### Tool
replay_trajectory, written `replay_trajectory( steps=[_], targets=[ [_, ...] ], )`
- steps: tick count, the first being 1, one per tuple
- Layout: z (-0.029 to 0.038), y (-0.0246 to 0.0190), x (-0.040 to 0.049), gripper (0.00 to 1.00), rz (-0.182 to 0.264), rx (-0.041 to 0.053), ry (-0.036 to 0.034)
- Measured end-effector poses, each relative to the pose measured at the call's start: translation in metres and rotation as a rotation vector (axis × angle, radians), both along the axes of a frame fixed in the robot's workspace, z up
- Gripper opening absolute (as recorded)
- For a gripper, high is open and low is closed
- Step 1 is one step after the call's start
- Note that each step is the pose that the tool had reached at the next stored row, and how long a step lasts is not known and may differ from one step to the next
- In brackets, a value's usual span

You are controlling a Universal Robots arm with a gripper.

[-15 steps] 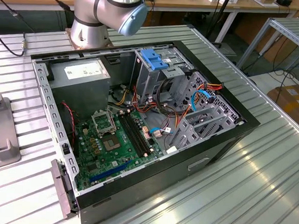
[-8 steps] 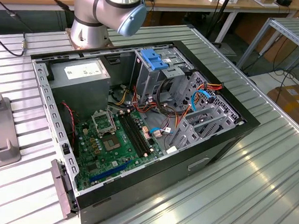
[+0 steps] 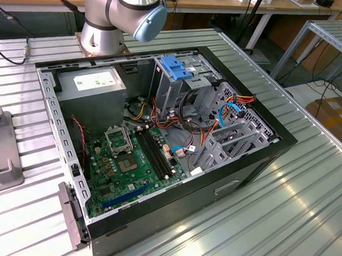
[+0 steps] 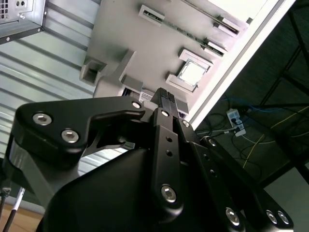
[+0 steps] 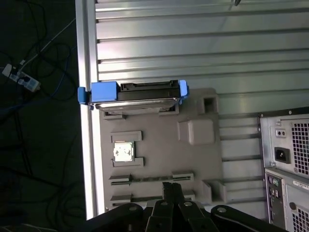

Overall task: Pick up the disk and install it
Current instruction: 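Reach for the disk, then pick up the disk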

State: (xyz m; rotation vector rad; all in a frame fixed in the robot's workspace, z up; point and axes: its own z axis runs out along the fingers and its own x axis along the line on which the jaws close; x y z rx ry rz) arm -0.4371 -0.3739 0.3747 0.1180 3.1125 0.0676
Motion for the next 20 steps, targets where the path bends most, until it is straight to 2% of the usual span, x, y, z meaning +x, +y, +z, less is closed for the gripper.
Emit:
replay_trajectory(
  steps=[8, 20],
  targets=[
    [-0.0015, 0.0081, -0.0010, 0.10, 0.000, 0.0001, -0.0001],
    [-0.0015, 0.0085, -0.0009, 0.10, 0.000, 0.0000, 0.0000]
  ],
)
